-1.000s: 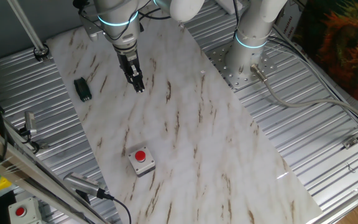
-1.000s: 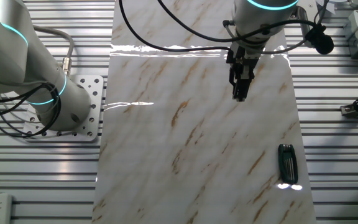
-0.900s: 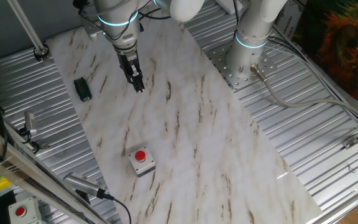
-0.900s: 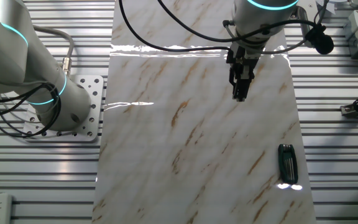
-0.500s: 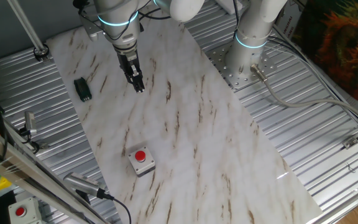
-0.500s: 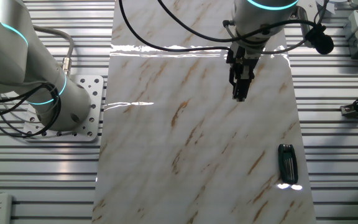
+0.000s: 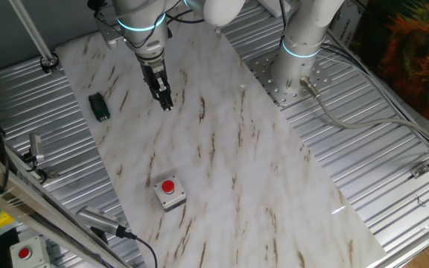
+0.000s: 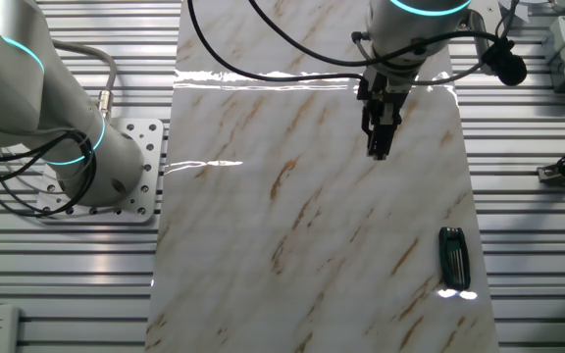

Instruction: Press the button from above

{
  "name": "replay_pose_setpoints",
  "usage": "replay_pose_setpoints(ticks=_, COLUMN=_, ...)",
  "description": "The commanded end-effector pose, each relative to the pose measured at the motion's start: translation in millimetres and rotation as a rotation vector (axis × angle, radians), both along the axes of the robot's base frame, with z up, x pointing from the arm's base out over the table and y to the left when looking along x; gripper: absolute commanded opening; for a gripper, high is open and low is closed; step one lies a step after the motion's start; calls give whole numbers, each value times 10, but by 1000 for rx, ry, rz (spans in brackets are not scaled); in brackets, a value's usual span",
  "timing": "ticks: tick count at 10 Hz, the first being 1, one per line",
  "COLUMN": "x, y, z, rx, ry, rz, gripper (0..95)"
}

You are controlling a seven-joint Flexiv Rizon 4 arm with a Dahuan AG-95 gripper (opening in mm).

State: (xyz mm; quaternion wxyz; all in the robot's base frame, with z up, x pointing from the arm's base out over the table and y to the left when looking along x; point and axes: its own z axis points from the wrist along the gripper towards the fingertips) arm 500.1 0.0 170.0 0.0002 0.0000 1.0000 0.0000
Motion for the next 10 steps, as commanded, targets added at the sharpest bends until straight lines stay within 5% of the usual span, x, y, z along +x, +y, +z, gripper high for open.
replay_pose_setpoints(ticks=1, x=-1, y=0, z=0, rx=0, ry=0, rz=0, gripper=950)
replay_pose_setpoints(ticks=2, x=-1, y=1, z=5, rx=25, ry=-16, rz=-144, gripper=0)
replay_pose_setpoints(ticks=3, x=-2, y=2, z=8, rx=51, ry=-13, rz=-160, gripper=0)
replay_pose_setpoints(ticks=10, x=-1, y=5, z=18, rx=45, ry=0, rz=-157, gripper=0)
